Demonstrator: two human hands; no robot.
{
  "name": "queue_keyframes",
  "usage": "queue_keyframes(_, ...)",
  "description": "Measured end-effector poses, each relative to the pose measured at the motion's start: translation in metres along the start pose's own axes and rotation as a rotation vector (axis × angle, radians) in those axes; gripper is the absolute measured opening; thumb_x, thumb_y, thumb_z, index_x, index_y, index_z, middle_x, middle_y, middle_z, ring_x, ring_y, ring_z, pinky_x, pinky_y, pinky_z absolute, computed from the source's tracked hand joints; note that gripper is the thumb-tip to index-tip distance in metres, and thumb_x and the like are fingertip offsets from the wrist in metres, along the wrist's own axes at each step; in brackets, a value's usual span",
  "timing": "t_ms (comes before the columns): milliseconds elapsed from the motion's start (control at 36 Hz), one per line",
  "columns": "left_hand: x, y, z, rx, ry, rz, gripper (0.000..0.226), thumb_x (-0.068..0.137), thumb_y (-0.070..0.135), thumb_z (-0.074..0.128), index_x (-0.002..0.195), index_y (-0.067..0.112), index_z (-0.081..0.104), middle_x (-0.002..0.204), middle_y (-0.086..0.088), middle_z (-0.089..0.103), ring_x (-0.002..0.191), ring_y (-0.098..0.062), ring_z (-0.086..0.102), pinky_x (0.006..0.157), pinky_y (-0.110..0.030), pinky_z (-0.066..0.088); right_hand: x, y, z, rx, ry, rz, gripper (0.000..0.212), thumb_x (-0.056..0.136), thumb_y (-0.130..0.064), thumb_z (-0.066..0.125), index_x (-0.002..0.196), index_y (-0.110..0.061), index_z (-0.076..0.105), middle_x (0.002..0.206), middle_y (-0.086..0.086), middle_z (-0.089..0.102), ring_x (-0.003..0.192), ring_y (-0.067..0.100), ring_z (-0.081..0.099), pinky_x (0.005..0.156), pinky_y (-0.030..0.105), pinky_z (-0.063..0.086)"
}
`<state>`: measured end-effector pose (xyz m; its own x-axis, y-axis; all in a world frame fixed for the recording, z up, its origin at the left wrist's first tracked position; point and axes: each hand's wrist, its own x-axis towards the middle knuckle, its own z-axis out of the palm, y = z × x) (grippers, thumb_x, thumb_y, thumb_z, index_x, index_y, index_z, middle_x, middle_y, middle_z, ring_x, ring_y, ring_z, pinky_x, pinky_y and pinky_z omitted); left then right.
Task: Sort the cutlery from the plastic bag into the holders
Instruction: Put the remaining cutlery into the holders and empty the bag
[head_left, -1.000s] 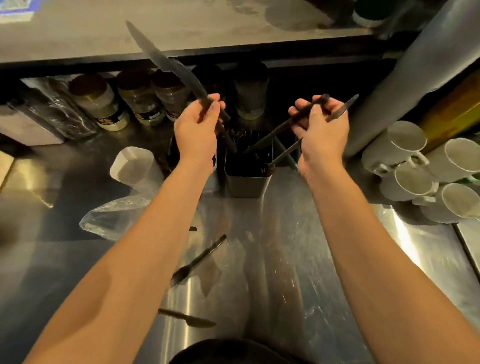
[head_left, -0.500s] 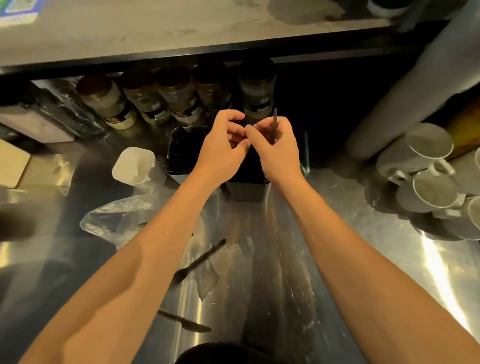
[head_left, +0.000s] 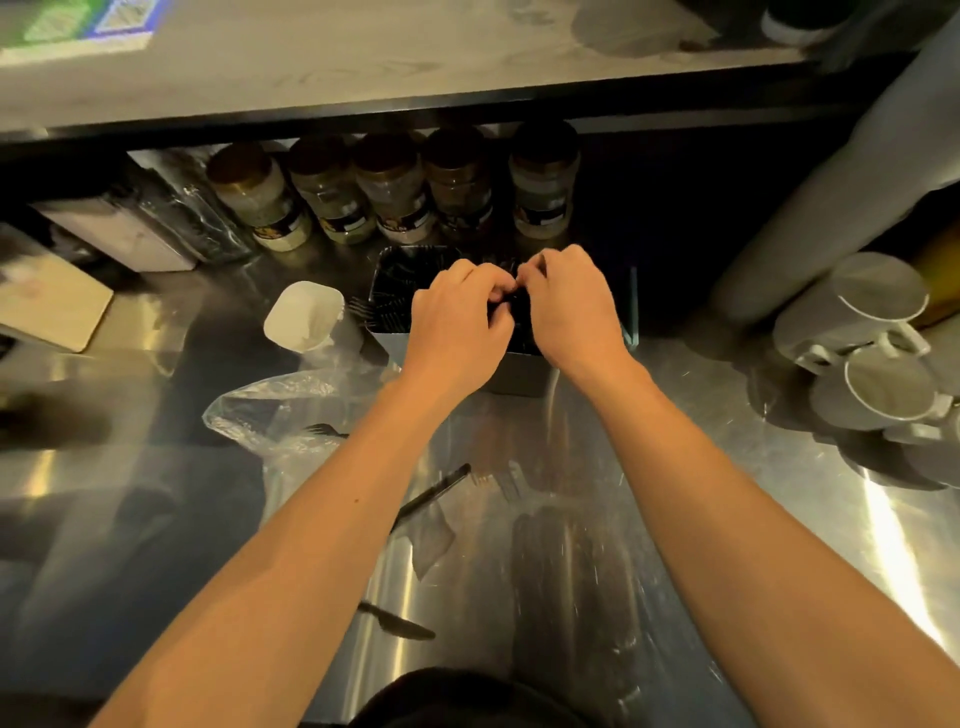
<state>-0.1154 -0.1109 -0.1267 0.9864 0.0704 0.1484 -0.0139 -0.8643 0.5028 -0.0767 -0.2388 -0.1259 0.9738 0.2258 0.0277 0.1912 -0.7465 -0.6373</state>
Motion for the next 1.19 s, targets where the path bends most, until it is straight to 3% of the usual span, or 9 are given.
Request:
queue_keyframes(83,-0.013,-0.002,0.0,-0.036,-0.002,-0.007,0.02,0.094,0.02,0.059,0.113,0.026,0.065,0.104,0.009,0.056,0.097,-0.013,0.056,0.087,-0.036,0.039,-0.006,0.007,0.004,-0.082,-0.128,0.158,0.041,0.097,-0.034,0.063,0.132,-0.012,0.057,0.132,0.01,0.046,0.114,0.03,0.056,0.09,0.038,0.049)
queue_keyframes(167,-0.026,-0.003,-0.004,-0.053,-0.006,-0.013,0.02,0.094,0.02,0.059,0.112,0.025,0.065,0.104,0.009,0.056,0.095,-0.014,0.057,0.089,-0.043,0.045,-0.017,0.003,0.007,-0.193,0.075,0.086,0.063,0.087,-0.039,0.073,0.137,-0.012,0.048,0.135,0.01,0.04,0.12,0.03,0.045,0.092,0.037,0.045)
queue_keyframes(250,-0.037,-0.001,-0.009,-0.072,-0.033,-0.047,0.022,0.093,0.018,0.058,0.113,0.024,0.065,0.104,0.008,0.054,0.094,-0.018,0.058,0.087,-0.045,0.047,-0.027,-0.012,0.003,-0.172,0.218,-0.016,0.036,0.092,-0.035,0.067,0.118,-0.013,0.059,0.122,0.007,0.048,0.108,0.025,0.048,0.083,0.034,0.045)
queue_keyframes(306,-0.044,-0.001,-0.012,-0.117,-0.06,-0.073,0.017,0.094,0.018,0.058,0.109,0.021,0.063,0.102,0.004,0.056,0.091,-0.022,0.057,0.083,-0.047,0.049,-0.03,-0.02,0.003,-0.066,0.087,0.003,0.018,0.097,-0.034,0.057,0.102,-0.018,0.063,0.108,0.001,0.057,0.097,0.02,0.054,0.076,0.034,0.045)
queue_keyframes(389,-0.062,-0.005,-0.014,-0.187,-0.1,-0.136,0.007,0.097,0.02,0.056,0.1,0.015,0.058,0.096,-0.002,0.057,0.084,-0.023,0.055,0.078,-0.05,0.05,-0.043,-0.029,0.009,0.024,-0.08,0.022,0.016,0.097,-0.031,0.052,0.093,-0.021,0.063,0.092,-0.003,0.065,0.084,0.02,0.061,0.073,0.038,0.051)
queue_keyframes(778,-0.218,-0.067,0.022,-0.211,-0.343,-0.496,0.017,0.096,0.018,0.053,0.112,0.019,0.047,0.101,-0.002,0.058,0.094,-0.027,0.06,0.075,-0.04,0.047,-0.141,-0.031,0.11,-0.064,-0.548,0.038,0.013,0.09,-0.027,0.058,0.085,-0.023,0.07,0.089,-0.001,0.071,0.085,0.022,0.065,0.077,0.044,0.056)
queue_keyframes(889,-0.257,-0.099,0.033,0.088,-0.404,-0.458,0.033,0.091,0.019,0.062,0.122,0.017,0.05,0.123,-0.007,0.046,0.116,-0.028,0.046,0.09,-0.043,0.048,-0.169,-0.037,0.139,-0.063,-0.709,0.006,0.014,0.092,-0.023,0.059,0.09,-0.02,0.072,0.092,0.0,0.072,0.087,0.019,0.066,0.079,0.039,0.055)
queue_keyframes(1000,-0.283,-0.127,0.035,0.328,-0.468,-0.377,0.036,0.089,0.016,0.06,0.124,0.019,0.052,0.129,-0.01,0.041,0.121,-0.03,0.038,0.089,-0.035,0.041,-0.19,-0.04,0.164,-0.088,-0.816,-0.027,0.012,0.093,-0.021,0.061,0.095,-0.017,0.071,0.102,0.004,0.073,0.096,0.021,0.065,0.082,0.033,0.05)
queue_keyframes(1194,-0.291,-0.161,0.034,0.294,-0.468,-0.23,0.022,0.088,0.012,0.061,0.108,0.022,0.062,0.114,-0.004,0.048,0.105,-0.026,0.041,0.083,-0.038,0.045,-0.209,-0.03,0.184,-0.13,-0.826,0.019,0.021,0.093,-0.023,0.06,0.108,-0.013,0.069,0.109,0.007,0.072,0.103,0.025,0.064,0.086,0.035,0.05)
